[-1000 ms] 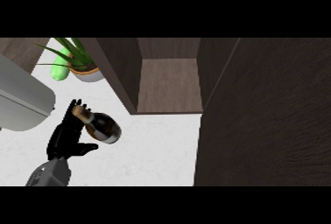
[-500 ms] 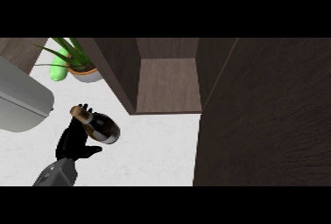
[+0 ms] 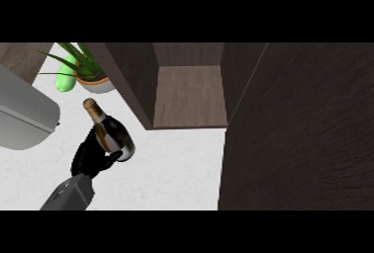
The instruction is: Pick up the wine, place it into the cabinet and close the cabinet
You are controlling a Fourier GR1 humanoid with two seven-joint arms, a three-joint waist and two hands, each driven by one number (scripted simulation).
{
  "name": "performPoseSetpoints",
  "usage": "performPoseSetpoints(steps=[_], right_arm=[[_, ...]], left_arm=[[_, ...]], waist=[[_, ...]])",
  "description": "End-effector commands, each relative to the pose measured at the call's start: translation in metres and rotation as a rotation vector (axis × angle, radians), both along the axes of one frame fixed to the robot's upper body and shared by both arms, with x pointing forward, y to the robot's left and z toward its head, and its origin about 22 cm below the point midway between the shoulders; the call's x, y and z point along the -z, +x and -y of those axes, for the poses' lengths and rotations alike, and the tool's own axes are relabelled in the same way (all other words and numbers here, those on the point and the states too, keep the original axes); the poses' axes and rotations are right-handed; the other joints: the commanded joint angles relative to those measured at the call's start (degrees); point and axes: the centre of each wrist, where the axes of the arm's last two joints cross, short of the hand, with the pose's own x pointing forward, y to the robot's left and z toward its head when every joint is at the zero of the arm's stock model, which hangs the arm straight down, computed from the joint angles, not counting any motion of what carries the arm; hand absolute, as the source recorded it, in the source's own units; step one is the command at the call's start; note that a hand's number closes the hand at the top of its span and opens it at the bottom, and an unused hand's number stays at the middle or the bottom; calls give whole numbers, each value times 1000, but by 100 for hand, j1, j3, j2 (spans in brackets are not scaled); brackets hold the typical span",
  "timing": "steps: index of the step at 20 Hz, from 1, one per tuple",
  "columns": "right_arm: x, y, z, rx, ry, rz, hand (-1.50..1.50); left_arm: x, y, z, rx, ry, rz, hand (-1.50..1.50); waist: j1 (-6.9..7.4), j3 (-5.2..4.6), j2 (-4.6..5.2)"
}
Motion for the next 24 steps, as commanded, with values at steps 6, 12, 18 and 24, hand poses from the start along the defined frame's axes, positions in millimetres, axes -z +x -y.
performPoseSetpoints(steps=[6, 12, 18, 24], right_arm=[[-16, -16, 11, -27, 40, 9, -150], [-11, -13, 1, -14, 27, 11, -150], [-22, -26, 3, -5, 22, 7, -150], [-17, -14, 12, 19, 37, 6, -150]], left_arm=[[-6, 17, 17, 168, -134, 64, 150], [8, -8, 24, 95, 84, 156, 150], [10, -34, -10, 16, 293, 215, 150], [-14, -3, 20, 2, 514, 277, 150]], waist=[[-12, 3, 1], [68, 7, -26], [102, 11, -51], [160, 20, -53]])
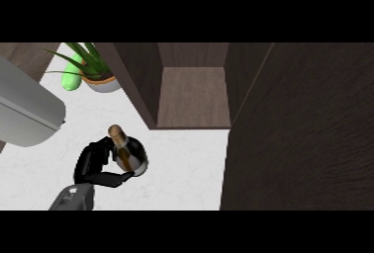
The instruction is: Pick up the wine, place it into the cabinet and close the cabinet
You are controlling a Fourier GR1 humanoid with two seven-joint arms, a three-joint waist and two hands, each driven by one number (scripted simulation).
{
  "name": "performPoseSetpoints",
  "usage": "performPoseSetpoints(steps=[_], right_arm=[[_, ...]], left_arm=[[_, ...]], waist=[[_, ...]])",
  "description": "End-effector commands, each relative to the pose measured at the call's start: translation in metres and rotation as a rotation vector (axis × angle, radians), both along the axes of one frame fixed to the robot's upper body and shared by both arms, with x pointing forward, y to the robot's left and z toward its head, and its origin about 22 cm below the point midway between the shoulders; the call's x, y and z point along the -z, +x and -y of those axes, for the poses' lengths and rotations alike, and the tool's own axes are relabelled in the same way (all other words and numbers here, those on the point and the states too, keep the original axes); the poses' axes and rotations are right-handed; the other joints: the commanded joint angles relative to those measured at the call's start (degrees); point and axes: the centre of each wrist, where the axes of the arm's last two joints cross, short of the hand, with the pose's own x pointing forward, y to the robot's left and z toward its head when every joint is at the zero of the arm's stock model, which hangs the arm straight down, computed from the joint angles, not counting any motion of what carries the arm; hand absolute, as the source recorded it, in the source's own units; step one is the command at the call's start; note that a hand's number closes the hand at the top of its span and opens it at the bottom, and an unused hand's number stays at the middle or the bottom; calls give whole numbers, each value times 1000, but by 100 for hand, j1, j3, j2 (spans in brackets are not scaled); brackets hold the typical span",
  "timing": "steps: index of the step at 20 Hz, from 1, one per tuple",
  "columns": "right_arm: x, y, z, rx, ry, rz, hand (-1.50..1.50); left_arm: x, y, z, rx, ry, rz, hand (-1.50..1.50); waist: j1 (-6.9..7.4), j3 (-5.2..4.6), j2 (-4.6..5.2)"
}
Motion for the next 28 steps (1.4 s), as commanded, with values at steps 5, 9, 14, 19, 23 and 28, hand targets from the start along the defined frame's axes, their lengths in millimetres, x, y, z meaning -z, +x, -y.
performPoseSetpoints(steps=[5, 9, 14, 19, 23, 28], right_arm=[[-15, -20, 5, -31, 33, 0, -150], [-25, -27, 1, -35, 32, 20, -150], [-3, -13, 0, -14, 44, 7, -150], [-5, -25, 10, -26, 33, 12, -150], [-23, -16, 7, -39, 40, 24, -150], [-3, -5, 9, -18, 33, 10, -150]], left_arm=[[-40, 27, 23, -13, 125, -7, 150], [-53, 25, 48, -9, 133, 7, 150], [-90, 55, 94, -23, 162, 3, 150], [-106, 64, 105, 3, 217, -19, 150], [-125, 78, 139, 17, 322, 8, 150], [-124, 71, 154, 19, 324, -16, 150]], waist=[[13, -7, 3], [4, -9, -2], [-21, -10, 10], [-56, -10, 12], [-68, -14, 36], [-94, -11, 30]])
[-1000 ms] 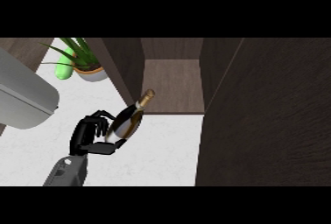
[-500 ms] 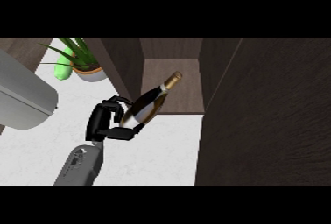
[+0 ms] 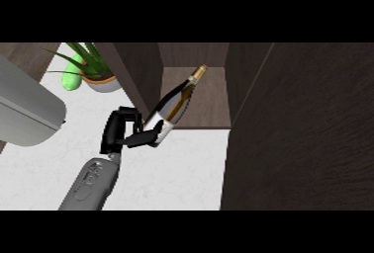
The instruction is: Pick up the wine, place it into the cabinet and close the cabinet
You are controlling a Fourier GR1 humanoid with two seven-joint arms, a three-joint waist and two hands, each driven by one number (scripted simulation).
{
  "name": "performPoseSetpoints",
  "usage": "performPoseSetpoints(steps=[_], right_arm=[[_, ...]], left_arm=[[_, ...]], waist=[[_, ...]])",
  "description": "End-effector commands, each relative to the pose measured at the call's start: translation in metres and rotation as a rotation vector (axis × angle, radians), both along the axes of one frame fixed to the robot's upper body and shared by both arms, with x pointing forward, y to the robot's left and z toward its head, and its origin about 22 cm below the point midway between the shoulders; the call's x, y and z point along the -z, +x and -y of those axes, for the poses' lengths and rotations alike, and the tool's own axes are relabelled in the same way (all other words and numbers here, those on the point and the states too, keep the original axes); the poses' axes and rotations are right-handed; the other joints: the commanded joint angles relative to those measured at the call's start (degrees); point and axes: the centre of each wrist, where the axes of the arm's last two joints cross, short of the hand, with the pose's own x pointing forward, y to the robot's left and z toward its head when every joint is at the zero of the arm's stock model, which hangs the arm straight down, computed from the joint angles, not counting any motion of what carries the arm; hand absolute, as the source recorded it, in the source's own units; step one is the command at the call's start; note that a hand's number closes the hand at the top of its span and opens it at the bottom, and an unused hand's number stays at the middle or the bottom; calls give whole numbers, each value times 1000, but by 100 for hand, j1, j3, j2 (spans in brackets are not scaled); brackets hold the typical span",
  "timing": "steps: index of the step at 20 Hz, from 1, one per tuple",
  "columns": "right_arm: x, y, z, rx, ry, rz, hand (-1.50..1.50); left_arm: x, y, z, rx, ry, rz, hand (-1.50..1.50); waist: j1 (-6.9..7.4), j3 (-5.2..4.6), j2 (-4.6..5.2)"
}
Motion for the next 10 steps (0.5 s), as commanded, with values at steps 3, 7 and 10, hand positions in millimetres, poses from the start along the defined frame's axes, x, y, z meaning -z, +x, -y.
performPoseSetpoints(steps=[3, 7, 10], right_arm=[[-12, -9, 2, -35, 67, 23, -150], [-13, -9, 4, -54, 42, 26, -150], [-8, -10, 1, -50, 74, 31, -150]], left_arm=[[-33, 18, 70, 127, -51, 31, 150], [-40, 24, 78, 109, -45, 17, 150], [-35, 32, 75, 68, -16, -24, 150]], waist=[[-189, -21, 29], [-235, -20, 42], [-327, -20, 59]])
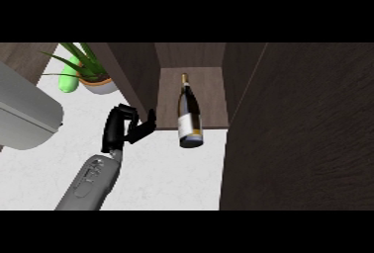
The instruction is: Pick up the wine, place it into the cabinet and close the cabinet
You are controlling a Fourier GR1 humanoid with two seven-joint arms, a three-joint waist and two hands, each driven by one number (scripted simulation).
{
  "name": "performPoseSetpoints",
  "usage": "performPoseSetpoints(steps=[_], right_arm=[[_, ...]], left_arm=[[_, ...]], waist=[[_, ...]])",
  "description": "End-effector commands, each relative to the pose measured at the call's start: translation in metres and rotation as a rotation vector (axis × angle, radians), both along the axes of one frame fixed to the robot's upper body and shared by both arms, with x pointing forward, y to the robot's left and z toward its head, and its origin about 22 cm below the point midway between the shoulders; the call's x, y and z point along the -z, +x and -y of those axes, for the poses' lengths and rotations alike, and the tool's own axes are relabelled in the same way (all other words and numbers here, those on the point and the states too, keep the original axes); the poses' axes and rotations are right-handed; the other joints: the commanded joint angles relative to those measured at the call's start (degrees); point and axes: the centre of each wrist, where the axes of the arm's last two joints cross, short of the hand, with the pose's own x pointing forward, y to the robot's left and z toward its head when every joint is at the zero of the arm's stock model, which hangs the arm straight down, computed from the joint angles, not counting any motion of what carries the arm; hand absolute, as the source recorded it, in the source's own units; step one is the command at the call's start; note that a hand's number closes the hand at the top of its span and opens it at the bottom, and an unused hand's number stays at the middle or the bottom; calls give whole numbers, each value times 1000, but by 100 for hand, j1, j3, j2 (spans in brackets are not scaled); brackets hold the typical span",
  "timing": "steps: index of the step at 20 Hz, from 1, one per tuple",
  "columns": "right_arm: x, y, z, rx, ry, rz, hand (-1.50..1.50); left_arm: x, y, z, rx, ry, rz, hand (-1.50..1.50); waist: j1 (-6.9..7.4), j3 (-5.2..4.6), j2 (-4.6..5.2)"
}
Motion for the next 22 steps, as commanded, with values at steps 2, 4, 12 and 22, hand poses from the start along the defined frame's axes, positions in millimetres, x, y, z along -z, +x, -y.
performPoseSetpoints(steps=[2, 4, 12, 22], right_arm=[[-12, -6, -5, -42, 44, 24, -150], [-14, -12, -2, -41, 53, 10, -150], [-9, -7, -3, -63, 61, 39, -150], [-6, -5, -6, -97, 74, 28, -150]], left_arm=[[-37, 26, 82, 149, -13, 35, 150], [-42, 31, 83, 101, 54, 45, 150], [-26, 33, 82, 50, 146, -30, 150], [-6, 30, 62, -70, 168, -73, 150]], waist=[[-258, -44, 74], [-235, -34, 51], [-470, -33, 116], [-545, -45, 179]])
